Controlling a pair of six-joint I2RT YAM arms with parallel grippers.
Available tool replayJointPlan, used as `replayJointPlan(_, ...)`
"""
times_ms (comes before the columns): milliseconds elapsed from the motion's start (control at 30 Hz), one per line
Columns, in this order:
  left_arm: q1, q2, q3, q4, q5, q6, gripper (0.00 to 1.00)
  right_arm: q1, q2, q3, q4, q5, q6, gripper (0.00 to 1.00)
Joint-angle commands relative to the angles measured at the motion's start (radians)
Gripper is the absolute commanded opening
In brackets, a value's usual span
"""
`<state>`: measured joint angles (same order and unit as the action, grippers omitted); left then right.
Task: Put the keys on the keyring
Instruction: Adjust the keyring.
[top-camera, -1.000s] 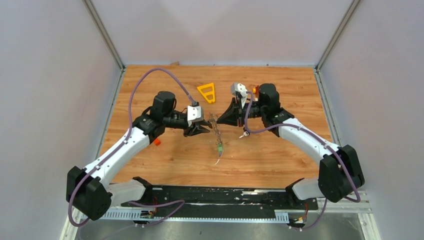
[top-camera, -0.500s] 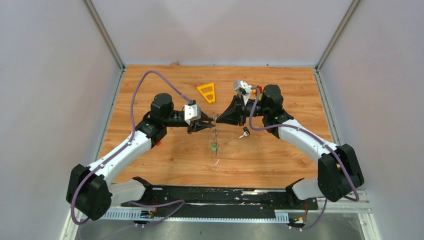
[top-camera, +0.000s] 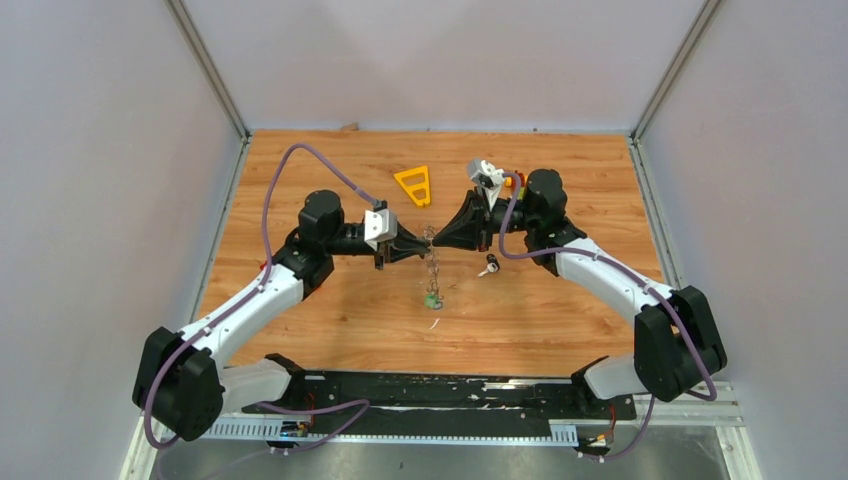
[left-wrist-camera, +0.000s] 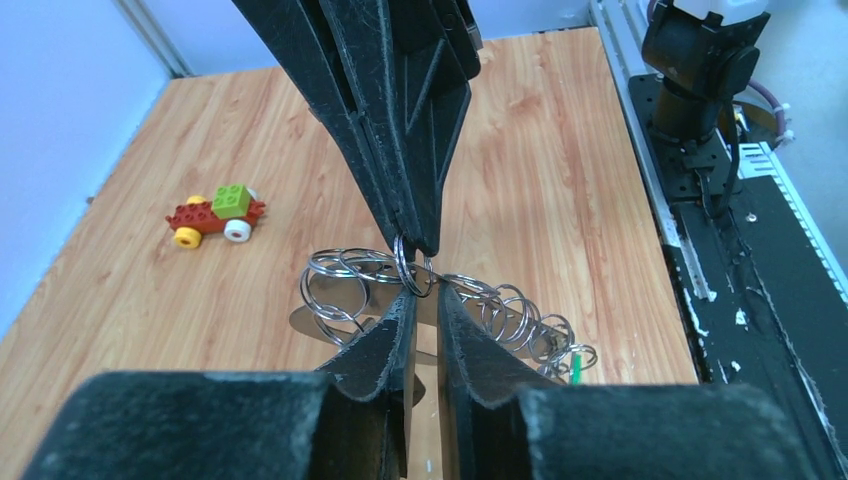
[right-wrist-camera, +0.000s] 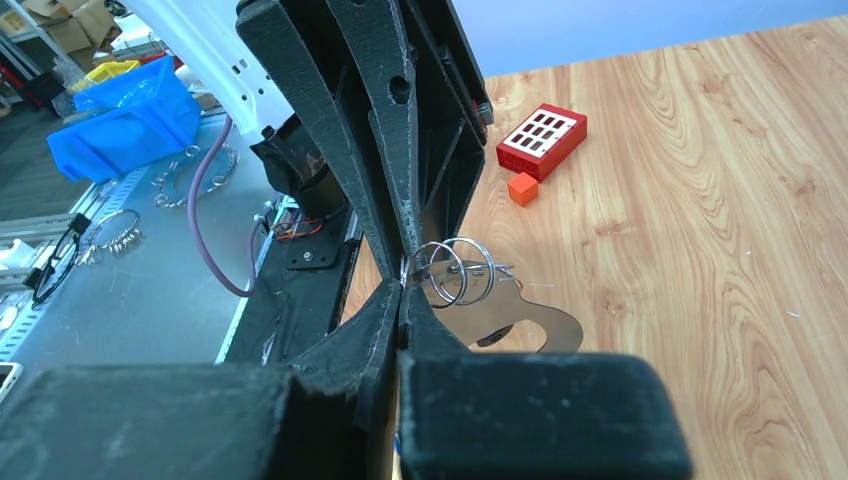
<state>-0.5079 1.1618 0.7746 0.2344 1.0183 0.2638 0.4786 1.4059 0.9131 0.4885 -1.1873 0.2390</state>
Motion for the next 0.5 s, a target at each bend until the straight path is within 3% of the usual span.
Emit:
replayJointPlan(0,-0.001,-0.014,-0.008,0.078,0.052,-0.057,0.17,-0.008,0.001,-0.003,0.062,0.000,0.012,0.00)
replayJointPlan(467,-0.001,-0.015,-0.009,0.132,0.024,-0.108,0.15,-0.012,0.014,0.002,0.036,-0.003,-0.012,0.00)
